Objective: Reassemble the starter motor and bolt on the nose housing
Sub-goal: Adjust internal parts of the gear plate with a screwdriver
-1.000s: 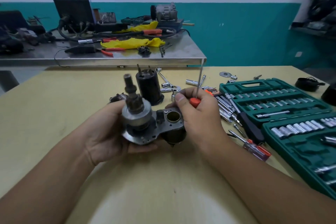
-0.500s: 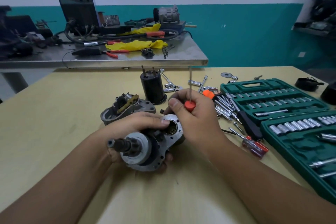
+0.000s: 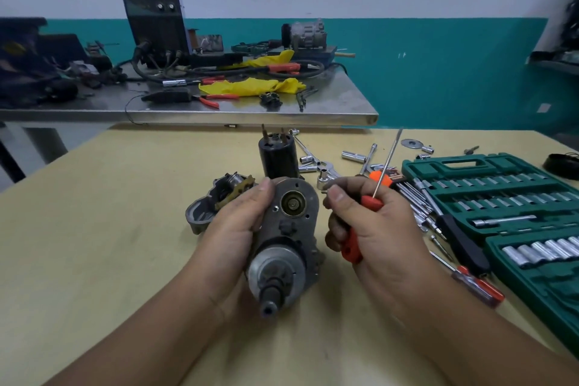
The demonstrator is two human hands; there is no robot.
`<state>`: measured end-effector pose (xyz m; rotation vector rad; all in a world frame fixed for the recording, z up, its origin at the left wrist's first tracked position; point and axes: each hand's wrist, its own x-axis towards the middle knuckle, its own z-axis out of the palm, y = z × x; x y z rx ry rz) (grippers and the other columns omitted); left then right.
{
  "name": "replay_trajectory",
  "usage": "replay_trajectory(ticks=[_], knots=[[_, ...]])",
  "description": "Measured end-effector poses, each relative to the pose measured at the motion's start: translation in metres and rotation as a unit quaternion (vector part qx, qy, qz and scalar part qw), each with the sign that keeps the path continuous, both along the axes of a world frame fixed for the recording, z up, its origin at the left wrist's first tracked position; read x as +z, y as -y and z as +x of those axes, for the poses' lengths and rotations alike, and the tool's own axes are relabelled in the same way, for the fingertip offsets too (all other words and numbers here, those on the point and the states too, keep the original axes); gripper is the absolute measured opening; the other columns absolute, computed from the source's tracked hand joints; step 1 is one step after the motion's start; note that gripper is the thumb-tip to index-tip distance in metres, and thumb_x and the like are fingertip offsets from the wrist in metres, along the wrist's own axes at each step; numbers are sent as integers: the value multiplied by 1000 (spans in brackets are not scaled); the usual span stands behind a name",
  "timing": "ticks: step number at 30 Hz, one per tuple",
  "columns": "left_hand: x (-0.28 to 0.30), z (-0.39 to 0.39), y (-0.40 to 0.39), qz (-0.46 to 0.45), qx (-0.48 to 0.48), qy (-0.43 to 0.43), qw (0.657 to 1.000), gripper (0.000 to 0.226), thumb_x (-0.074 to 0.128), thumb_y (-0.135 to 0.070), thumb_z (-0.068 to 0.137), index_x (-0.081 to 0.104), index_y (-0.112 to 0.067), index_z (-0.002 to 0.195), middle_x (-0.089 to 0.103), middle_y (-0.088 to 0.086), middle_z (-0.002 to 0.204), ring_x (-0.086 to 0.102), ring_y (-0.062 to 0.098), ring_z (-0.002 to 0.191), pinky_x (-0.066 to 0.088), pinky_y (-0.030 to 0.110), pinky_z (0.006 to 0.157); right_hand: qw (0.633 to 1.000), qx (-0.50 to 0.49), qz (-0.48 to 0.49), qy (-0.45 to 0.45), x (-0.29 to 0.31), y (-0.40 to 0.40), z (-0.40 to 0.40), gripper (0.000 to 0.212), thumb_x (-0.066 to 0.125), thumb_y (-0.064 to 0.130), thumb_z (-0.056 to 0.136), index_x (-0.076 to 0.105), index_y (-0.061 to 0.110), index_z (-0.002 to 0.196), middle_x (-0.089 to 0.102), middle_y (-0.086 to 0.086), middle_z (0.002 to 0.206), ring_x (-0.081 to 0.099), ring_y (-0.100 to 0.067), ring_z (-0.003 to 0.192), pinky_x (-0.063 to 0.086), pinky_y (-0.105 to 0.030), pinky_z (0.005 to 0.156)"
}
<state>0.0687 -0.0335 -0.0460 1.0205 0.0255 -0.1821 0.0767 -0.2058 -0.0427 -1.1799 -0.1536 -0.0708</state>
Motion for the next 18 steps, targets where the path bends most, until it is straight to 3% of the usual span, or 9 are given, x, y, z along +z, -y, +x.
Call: replay_trajectory(ticks=[6, 9, 12, 18], knots=[[4, -9, 9, 11, 60, 25, 998, 46, 72, -43, 82, 74, -14, 117, 74, 21, 118, 71, 46, 102, 53, 70, 91, 996, -20, -50, 73, 1, -1, -5, 6, 75, 22, 76, 78, 22, 81, 56, 1, 56, 42, -14, 45, 38, -28, 46], [7, -10, 13, 14, 82, 23, 996, 45, 69, -41, 82, 75, -12, 115, 75, 21, 114, 71, 45, 107, 59, 54, 85, 985, -25, -113, 128, 3, -2, -9, 10, 76, 11, 84, 76, 21, 80, 60, 7, 55, 47, -7, 46, 39, -17, 47], [7, -12, 15, 7, 83, 16, 996, 42, 68, -40, 84, 77, -10, 111, 76, 22, 109, 75, 39, 96, 64, 44, 72, 973, -35, -173, 150, 3, -3, -8, 22, 74, -1, 88, 75, 21, 82, 66, 15, 60, 58, 1, 52, 43, -9, 53], [8, -11, 16, -8, 104, 22, 994, 37, 63, -37, 92, 73, -16, 121, 77, 18, 111, 75, 38, 100, 65, 45, 73, 962, -46, -225, 150, 4, -6, -8, 26, 77, -1, 86, 74, 24, 80, 69, 16, 63, 60, 4, 55, 45, -8, 56]])
